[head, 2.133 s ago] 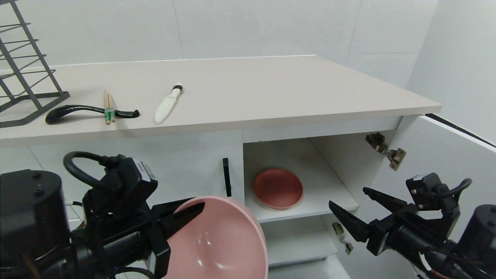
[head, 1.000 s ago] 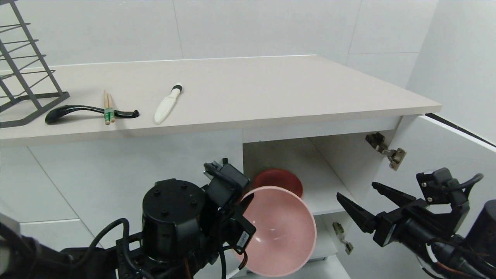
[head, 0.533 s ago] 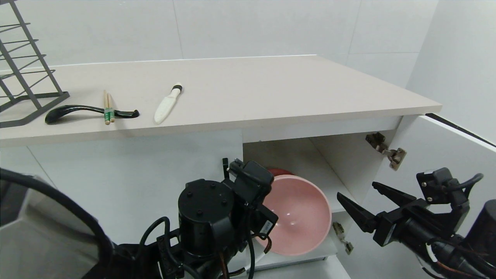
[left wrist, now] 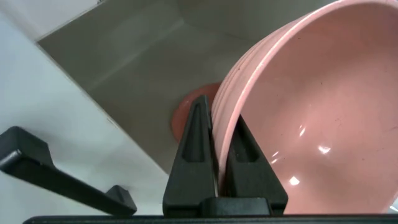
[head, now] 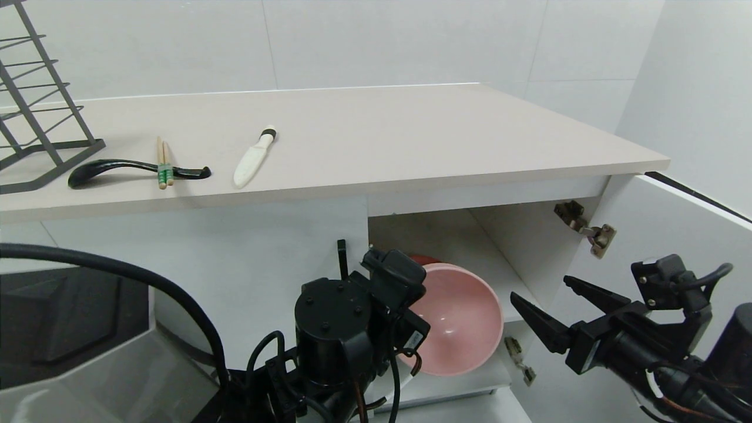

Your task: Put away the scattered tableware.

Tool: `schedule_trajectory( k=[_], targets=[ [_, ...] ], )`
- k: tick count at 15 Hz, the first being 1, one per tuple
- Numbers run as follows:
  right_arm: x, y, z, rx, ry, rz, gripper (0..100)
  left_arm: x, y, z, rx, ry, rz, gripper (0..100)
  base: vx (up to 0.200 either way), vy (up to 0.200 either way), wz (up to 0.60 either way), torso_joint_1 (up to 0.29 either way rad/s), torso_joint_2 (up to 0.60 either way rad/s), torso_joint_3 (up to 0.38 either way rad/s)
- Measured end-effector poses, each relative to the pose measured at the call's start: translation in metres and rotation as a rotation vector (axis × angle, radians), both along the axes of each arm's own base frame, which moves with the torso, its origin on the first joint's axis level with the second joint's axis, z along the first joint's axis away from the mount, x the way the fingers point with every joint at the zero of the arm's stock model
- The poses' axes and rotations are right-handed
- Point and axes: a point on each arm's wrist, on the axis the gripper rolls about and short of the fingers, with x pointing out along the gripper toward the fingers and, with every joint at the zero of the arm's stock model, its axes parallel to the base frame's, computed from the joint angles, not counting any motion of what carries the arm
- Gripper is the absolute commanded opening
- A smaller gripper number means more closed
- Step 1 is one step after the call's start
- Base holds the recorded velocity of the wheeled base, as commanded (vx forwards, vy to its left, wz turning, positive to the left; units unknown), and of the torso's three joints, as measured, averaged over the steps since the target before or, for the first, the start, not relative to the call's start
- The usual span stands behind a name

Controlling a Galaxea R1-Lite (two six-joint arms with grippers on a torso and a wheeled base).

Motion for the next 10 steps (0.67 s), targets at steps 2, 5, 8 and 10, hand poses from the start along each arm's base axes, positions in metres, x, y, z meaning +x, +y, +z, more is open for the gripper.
schedule_trajectory(
  k=[2, 5, 8, 10],
  targets=[
    [0.0, 0.001, 0.0, 0.0, 0.0, 0.005, 100, 0.003, -0.004, -0.001, -0.021, -0.015, 0.0, 0, 0.0, 0.0, 0.0, 0.0, 0.0, 0.0],
    [-0.001, 0.001, 0.0, -0.001, 0.002, 0.007, 100, 0.006, -0.01, 0.001, -0.062, -0.043, -0.002, 0, 0.0, 0.0, 0.0, 0.0, 0.0, 0.0],
    [-0.001, 0.001, 0.0, -0.001, 0.002, 0.008, 100, 0.01, -0.019, 0.007, -0.141, -0.104, -0.009, 0, 0.0, 0.0, 0.0, 0.0, 0.0, 0.0],
    [-0.001, 0.001, 0.0, 0.001, 0.004, 0.006, 100, 0.011, -0.022, 0.008, -0.178, -0.159, -0.013, 0, 0.0, 0.0, 0.0, 0.0, 0.0, 0.0]
  ],
)
